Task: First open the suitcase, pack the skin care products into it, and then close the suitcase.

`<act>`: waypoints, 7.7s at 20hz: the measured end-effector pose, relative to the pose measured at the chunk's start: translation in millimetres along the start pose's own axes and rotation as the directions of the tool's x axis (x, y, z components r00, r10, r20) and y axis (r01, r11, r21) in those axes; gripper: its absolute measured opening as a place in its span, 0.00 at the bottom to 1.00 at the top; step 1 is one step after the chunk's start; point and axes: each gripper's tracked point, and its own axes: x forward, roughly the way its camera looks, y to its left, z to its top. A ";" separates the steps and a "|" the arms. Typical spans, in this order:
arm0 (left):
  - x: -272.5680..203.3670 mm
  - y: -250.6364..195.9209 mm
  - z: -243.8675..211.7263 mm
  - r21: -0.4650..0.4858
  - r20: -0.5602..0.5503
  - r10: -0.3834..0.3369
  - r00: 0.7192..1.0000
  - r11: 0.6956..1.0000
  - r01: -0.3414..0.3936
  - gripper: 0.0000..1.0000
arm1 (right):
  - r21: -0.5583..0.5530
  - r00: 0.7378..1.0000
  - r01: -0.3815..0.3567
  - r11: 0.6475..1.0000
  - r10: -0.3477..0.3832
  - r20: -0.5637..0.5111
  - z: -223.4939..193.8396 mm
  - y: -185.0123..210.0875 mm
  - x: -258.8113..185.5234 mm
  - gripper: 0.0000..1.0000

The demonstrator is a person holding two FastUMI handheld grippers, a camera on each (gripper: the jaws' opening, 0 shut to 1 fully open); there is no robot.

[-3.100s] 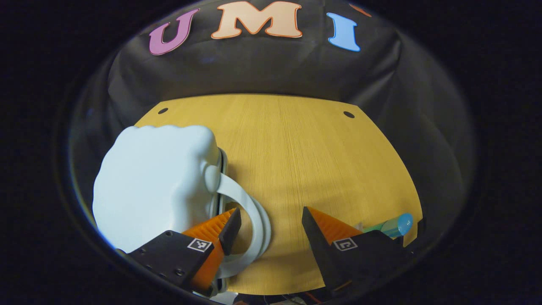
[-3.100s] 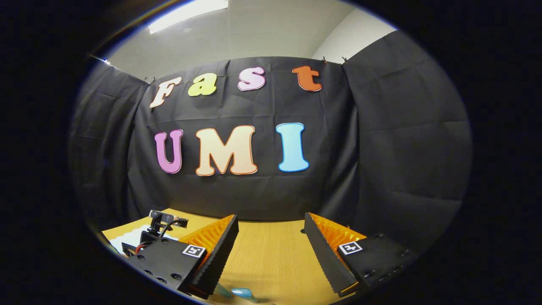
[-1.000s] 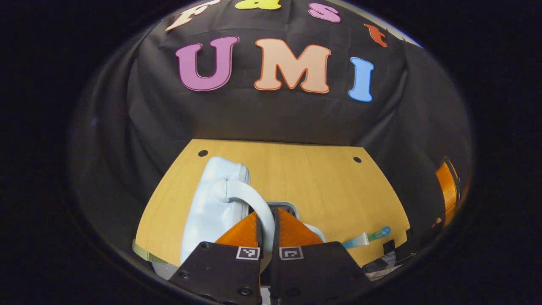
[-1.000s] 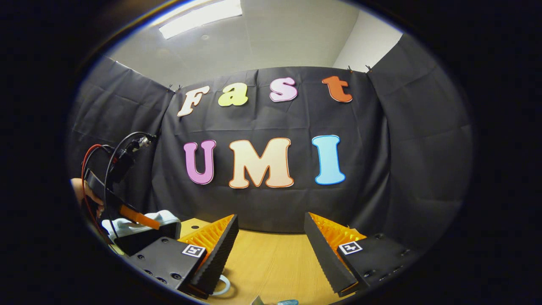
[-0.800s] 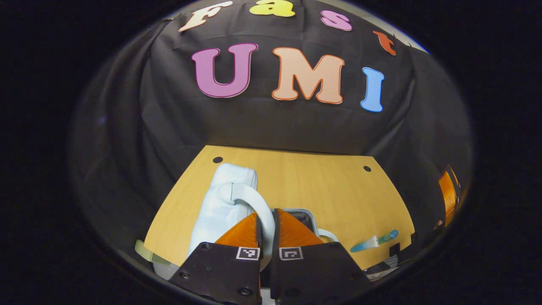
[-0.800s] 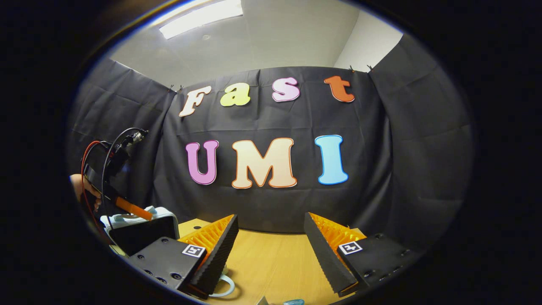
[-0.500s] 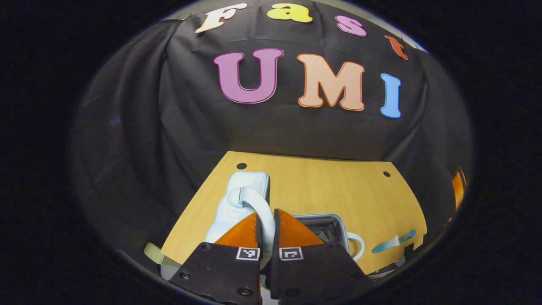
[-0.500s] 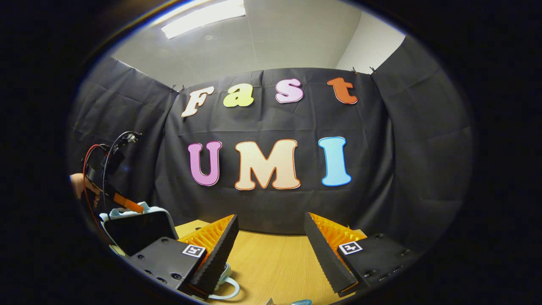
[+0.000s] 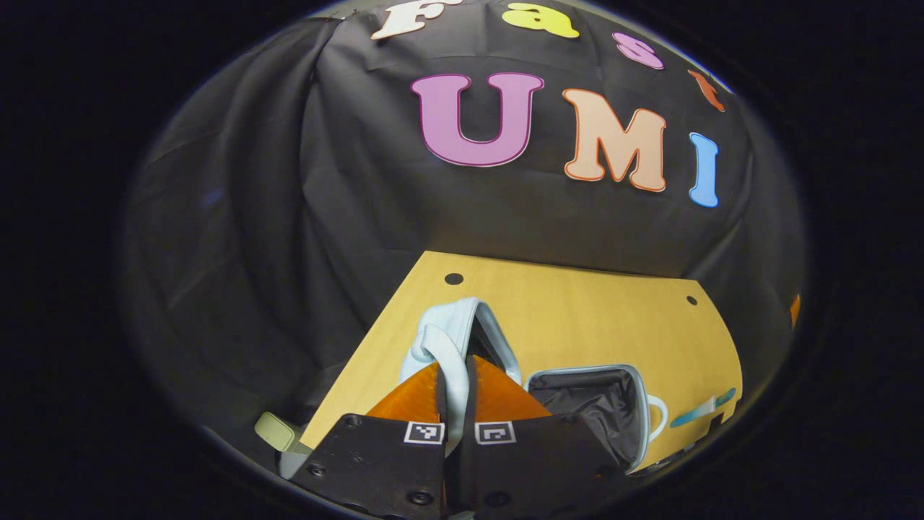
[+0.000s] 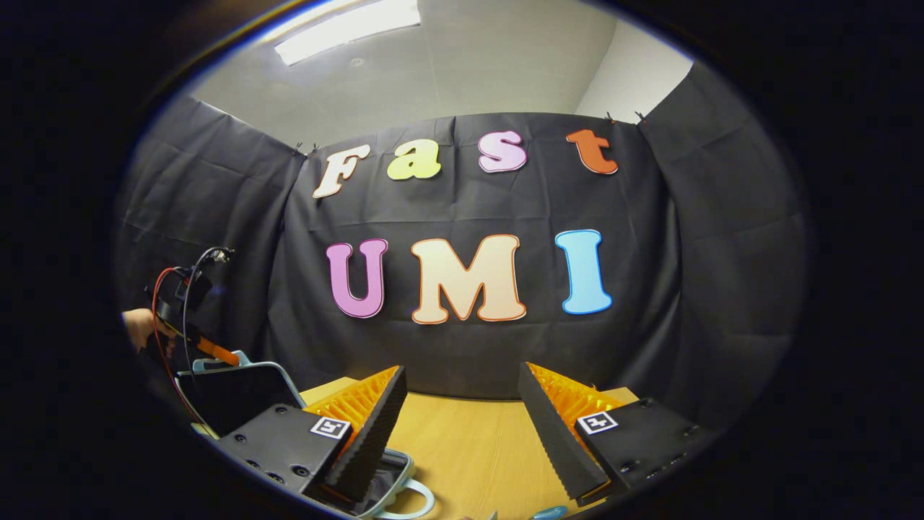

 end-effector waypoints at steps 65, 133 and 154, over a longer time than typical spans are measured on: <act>-94.2 -293.2 14.4 0.026 0.477 -0.179 0.860 0.981 0.190 0.95 | -0.042 1.000 -0.008 0.999 0.009 0.028 19.7 -143.0 -39.2 0.99; -63.8 -329.8 -164.9 0.038 -0.038 -0.226 0.973 0.973 0.228 0.21 | 0.025 0.766 -0.359 0.933 0.310 -0.563 -295.2 -108.6 -105.1 0.47; 10.1 -197.9 -256.2 -0.007 -0.440 -0.189 0.878 0.978 0.207 0.22 | 0.324 0.637 -0.406 0.854 0.519 -0.569 -192.2 91.7 -81.6 0.44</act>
